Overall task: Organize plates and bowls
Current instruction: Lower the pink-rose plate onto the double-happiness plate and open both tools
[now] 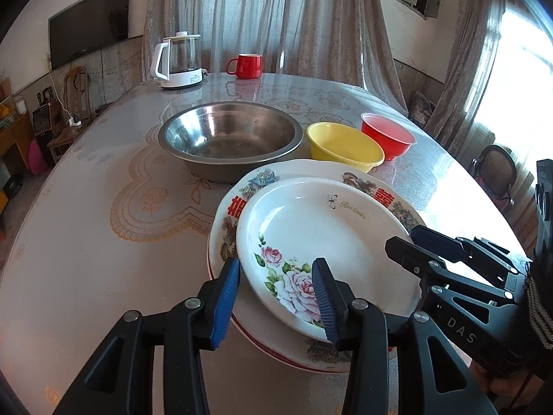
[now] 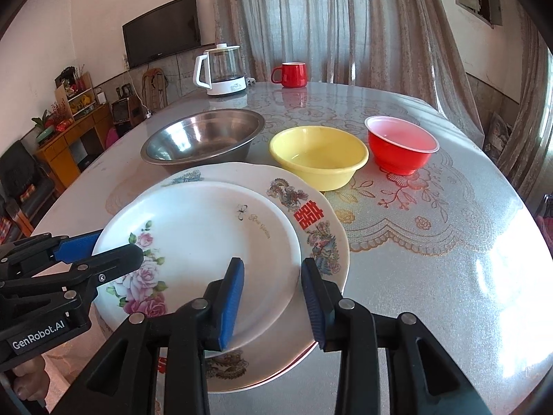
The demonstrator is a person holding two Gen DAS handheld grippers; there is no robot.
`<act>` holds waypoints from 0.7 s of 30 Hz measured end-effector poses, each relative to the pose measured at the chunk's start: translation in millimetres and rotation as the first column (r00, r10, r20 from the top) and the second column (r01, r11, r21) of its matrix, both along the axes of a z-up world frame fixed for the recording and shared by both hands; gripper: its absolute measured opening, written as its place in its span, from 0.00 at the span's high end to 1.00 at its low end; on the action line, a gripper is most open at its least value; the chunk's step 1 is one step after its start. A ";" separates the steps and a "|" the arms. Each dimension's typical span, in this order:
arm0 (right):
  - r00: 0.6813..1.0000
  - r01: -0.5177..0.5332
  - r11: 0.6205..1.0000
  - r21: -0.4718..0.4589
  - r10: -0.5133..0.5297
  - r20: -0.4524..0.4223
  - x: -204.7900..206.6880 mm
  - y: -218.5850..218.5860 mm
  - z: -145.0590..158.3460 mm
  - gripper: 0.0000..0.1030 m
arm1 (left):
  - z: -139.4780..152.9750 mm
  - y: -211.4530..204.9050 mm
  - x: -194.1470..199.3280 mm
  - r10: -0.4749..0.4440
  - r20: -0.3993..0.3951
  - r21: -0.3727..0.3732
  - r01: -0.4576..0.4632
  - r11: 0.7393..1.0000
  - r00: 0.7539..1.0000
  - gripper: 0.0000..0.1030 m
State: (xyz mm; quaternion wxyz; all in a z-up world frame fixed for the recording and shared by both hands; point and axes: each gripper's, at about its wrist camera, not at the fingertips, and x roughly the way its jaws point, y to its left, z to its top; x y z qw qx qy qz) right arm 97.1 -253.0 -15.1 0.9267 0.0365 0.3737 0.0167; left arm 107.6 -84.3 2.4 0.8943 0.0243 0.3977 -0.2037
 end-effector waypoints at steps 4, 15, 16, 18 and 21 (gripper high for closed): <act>1.000 0.015 0.999 -0.029 -0.014 0.015 -2.9 0.7 0.0 0.64 | 0.7 -3.4 -2.8 -0.020 0.008 -0.003 0.020 1.000 1.000 0.57; 1.000 -0.007 0.999 0.033 0.007 0.015 -6.2 -3.4 1.8 0.61 | 7.0 12.6 -9.1 0.027 0.016 -0.032 -0.027 0.999 1.000 0.57; 1.000 -0.011 1.000 0.026 0.010 0.016 -6.9 -2.0 1.9 0.61 | 7.7 15.5 -9.2 0.038 0.017 -0.036 -0.037 0.999 0.999 0.57; 1.000 -0.021 1.000 0.020 0.021 0.015 -8.2 -0.6 1.0 0.61 | 7.4 19.7 -8.9 0.057 0.011 -0.043 -0.057 0.997 0.998 0.57; 1.000 -0.029 0.999 0.026 0.029 0.009 -9.3 0.3 1.1 0.61 | 5.4 25.4 -8.4 0.081 -0.002 -0.042 -0.081 0.996 0.997 0.57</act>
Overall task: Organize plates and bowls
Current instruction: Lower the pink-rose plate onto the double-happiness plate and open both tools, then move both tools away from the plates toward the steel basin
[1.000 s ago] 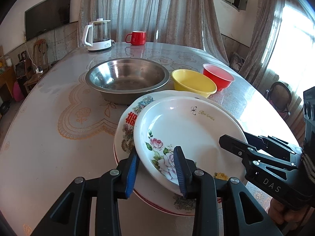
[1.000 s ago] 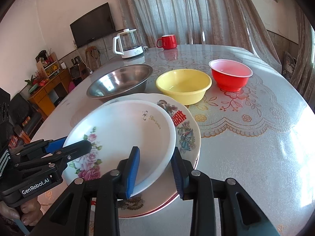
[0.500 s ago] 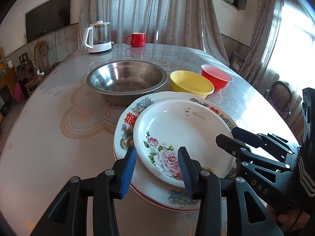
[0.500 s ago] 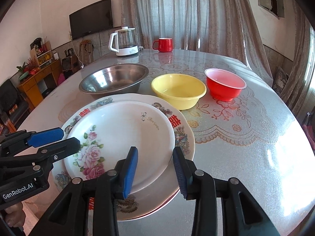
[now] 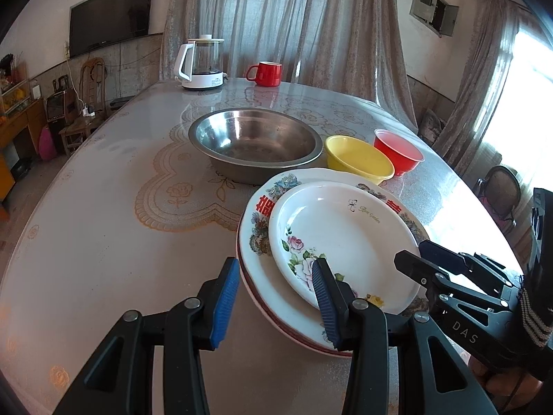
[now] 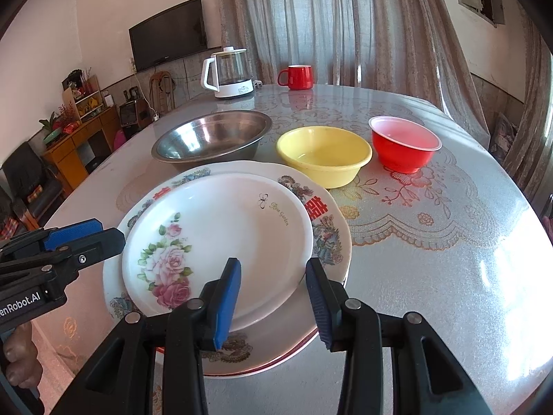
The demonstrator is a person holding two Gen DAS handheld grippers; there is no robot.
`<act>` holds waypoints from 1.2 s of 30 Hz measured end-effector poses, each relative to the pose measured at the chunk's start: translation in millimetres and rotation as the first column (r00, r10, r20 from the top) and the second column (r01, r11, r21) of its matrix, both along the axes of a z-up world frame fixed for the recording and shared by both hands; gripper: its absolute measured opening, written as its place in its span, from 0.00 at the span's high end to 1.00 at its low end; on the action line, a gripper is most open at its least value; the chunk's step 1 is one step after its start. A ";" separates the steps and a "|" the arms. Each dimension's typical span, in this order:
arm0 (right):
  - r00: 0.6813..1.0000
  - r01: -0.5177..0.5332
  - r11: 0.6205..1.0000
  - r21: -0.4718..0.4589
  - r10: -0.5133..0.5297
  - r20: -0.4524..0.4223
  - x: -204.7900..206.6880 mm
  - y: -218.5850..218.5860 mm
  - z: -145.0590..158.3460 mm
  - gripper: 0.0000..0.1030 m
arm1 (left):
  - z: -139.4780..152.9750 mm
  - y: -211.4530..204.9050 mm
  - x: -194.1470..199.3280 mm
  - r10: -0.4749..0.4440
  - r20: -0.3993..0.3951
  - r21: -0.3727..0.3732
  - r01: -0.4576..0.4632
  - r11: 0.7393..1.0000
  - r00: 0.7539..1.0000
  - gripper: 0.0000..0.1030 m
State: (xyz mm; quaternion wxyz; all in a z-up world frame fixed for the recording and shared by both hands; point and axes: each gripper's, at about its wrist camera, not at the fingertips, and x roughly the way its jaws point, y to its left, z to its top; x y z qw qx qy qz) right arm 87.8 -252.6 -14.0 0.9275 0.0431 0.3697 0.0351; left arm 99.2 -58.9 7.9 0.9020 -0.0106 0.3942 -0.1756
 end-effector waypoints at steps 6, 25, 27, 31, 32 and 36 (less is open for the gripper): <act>1.000 0.003 1.000 0.012 -0.003 -0.008 -0.5 -0.9 0.8 0.61 | -2.2 12.7 0.1 0.053 -0.011 0.016 -0.053 0.998 0.999 0.55; 0.999 0.046 0.993 0.109 -0.045 -0.012 -8.1 -10.9 3.5 0.61 | -5.2 40.9 -8.3 0.135 -0.022 0.009 -0.135 0.991 0.991 0.49; 0.998 0.056 0.990 0.132 -0.055 -0.011 -8.7 -14.0 4.5 0.61 | -7.3 44.5 -7.8 0.148 -0.030 0.010 -0.148 0.989 0.989 0.49; 0.998 0.066 0.985 0.162 -0.067 0.003 -9.7 -17.4 11.0 0.59 | -12.1 51.9 -5.2 0.166 -0.059 -0.003 -0.167 0.986 0.984 0.49; 0.998 0.062 0.983 0.171 -0.065 0.008 -9.7 -17.3 12.7 0.58 | -13.4 53.8 -4.2 0.170 -0.069 -0.007 -0.171 0.985 0.983 0.49; 0.999 0.034 0.974 0.222 -0.036 0.007 -6.2 -16.3 16.5 0.57 | -18.3 60.2 -3.7 0.160 -0.095 -0.042 -0.164 0.985 0.983 0.49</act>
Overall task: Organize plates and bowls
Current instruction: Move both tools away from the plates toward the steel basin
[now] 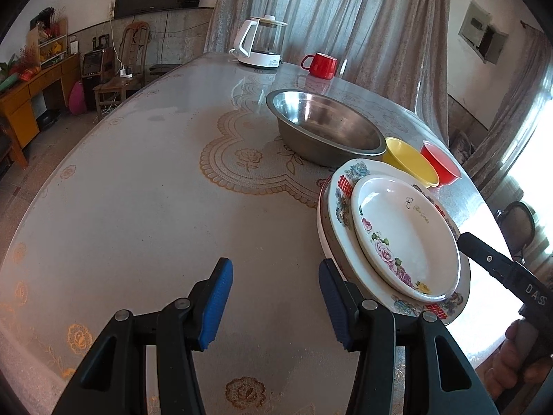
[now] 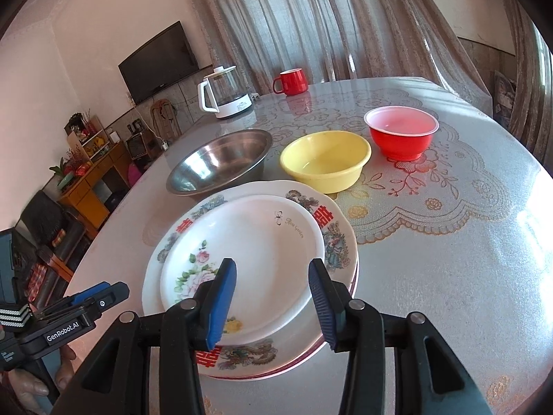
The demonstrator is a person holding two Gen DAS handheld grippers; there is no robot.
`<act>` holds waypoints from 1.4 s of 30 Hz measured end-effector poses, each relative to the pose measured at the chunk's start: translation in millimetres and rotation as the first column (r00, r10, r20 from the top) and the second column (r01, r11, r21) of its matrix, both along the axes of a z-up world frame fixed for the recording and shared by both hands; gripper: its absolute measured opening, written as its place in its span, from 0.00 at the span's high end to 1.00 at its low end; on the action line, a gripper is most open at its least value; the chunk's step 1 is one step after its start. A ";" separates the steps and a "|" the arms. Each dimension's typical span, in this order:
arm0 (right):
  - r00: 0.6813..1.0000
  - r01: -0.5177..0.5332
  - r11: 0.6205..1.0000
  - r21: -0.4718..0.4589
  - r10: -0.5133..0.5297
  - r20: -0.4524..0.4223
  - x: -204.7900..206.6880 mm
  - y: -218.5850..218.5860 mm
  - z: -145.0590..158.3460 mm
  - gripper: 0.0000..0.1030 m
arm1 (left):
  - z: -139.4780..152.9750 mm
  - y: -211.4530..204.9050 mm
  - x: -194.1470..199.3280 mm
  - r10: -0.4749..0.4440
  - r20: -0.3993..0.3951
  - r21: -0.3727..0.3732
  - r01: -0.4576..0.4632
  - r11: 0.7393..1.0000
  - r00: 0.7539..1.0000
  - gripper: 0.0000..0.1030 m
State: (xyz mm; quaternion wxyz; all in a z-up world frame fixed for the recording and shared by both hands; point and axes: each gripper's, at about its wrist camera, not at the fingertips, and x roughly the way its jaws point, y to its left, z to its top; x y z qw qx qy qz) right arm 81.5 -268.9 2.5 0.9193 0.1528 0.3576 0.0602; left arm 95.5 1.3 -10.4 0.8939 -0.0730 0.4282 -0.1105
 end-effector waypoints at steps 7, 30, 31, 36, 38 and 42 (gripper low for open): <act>0.998 -0.053 0.994 0.098 0.057 -0.041 11.1 4.1 -5.7 0.58 | -3.6 12.1 3.0 0.027 0.018 -0.043 -0.027 0.999 0.999 0.43; 0.982 -0.182 0.976 0.116 0.187 -0.030 71.2 29.5 9.4 0.57 | 7.4 22.9 49.8 0.066 0.019 -0.073 -0.065 0.995 0.998 0.32; 0.982 -0.179 0.977 0.117 0.184 -0.032 74.1 28.6 9.7 0.57 | 7.7 21.5 51.9 0.065 0.022 -0.068 -0.063 0.996 0.998 0.33; 0.984 -0.165 0.977 0.135 0.172 -0.037 86.4 23.5 11.4 0.53 | 6.7 19.8 63.0 0.063 0.012 -0.087 -0.062 0.994 0.998 0.33; 0.985 -0.163 0.976 0.143 0.170 -0.038 91.3 22.5 12.1 0.52 | 4.8 21.0 68.5 0.054 -0.009 -0.120 -0.055 0.991 0.998 0.33; 0.985 -0.164 0.976 0.145 0.170 -0.033 100.8 22.3 15.2 0.52 | 4.6 23.6 74.4 0.051 -0.006 -0.159 -0.051 0.986 0.999 0.33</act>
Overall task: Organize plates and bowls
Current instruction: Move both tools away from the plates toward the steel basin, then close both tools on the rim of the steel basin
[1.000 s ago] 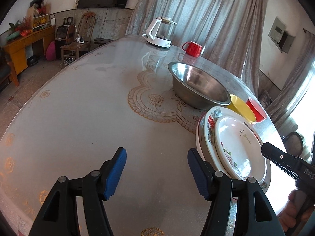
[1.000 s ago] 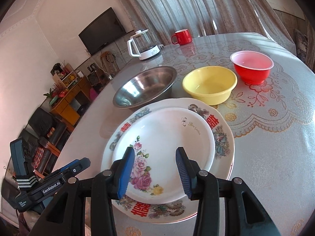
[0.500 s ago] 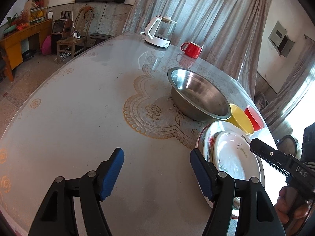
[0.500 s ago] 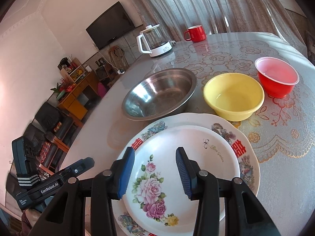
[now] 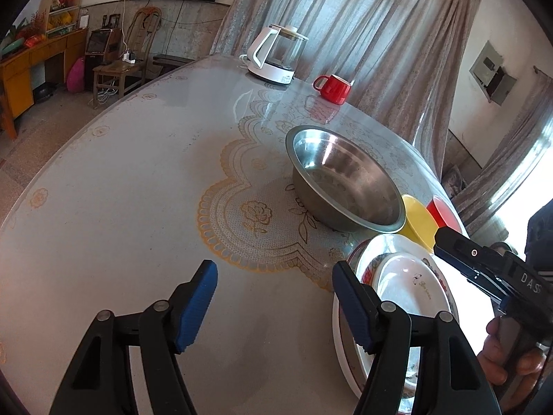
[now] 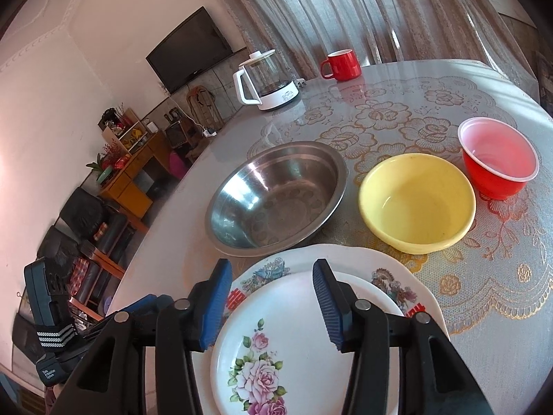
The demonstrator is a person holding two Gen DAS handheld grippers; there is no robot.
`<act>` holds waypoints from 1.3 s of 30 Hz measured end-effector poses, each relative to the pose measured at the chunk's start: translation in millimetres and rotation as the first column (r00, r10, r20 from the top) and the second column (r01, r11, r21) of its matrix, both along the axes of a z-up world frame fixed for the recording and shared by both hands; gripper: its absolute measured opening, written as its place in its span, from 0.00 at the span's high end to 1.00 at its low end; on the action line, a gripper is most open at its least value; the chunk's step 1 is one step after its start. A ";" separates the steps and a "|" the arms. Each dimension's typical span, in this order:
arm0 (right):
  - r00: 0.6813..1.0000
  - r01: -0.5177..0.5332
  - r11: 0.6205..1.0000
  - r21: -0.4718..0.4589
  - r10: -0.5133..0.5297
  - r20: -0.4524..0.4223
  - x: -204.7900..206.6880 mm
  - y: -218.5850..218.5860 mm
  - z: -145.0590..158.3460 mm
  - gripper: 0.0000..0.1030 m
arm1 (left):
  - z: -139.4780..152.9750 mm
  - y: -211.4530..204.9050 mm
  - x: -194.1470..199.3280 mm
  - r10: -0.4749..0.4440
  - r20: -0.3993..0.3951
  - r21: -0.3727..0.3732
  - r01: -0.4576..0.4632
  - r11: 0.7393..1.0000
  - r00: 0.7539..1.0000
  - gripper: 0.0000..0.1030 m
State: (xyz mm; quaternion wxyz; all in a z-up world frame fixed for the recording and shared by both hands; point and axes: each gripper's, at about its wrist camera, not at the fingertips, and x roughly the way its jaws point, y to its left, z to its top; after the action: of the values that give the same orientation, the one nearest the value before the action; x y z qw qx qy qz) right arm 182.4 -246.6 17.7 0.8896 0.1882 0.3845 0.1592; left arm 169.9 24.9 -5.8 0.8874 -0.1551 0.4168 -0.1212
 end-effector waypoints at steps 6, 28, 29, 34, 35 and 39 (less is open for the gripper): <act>1.000 0.006 1.000 0.009 -0.005 -0.014 15.2 -1.9 -2.3 0.52 | -2.0 4.4 12.9 0.013 -0.015 -0.021 -0.013 1.000 1.000 0.31; 0.991 0.066 0.998 -0.024 -0.068 -0.119 84.6 -6.3 -30.6 0.54 | -4.9 -23.6 115.0 0.009 -0.061 -0.059 -0.013 0.998 0.998 0.64; 0.991 0.060 0.998 -0.033 -0.063 -0.118 87.3 -4.6 -31.3 0.56 | -6.2 -25.1 117.0 0.002 -0.060 -0.066 -0.006 0.998 0.998 0.73; 0.990 0.034 0.987 -0.157 -0.055 -0.128 96.7 10.0 -36.6 0.72 | -4.5 -31.7 107.1 -0.008 -0.033 -0.025 0.007 1.000 0.999 0.83; 0.992 0.030 0.985 -0.172 -0.051 -0.118 96.3 12.1 -35.8 0.72 | -4.7 -29.5 103.4 -0.008 -0.027 -0.023 0.007 1.000 1.000 0.82; 0.996 -0.007 0.979 -0.204 -0.011 -0.086 92.6 23.4 -30.5 0.72 | -6.1 -11.2 89.8 0.026 -0.036 -0.049 -0.028 0.998 0.999 0.82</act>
State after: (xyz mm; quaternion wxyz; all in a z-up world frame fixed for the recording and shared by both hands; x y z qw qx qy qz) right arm 275.0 -223.2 -12.8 0.8870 0.1031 0.4366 0.1099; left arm 259.8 13.6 -11.8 0.8774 -0.1847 0.4270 -0.1168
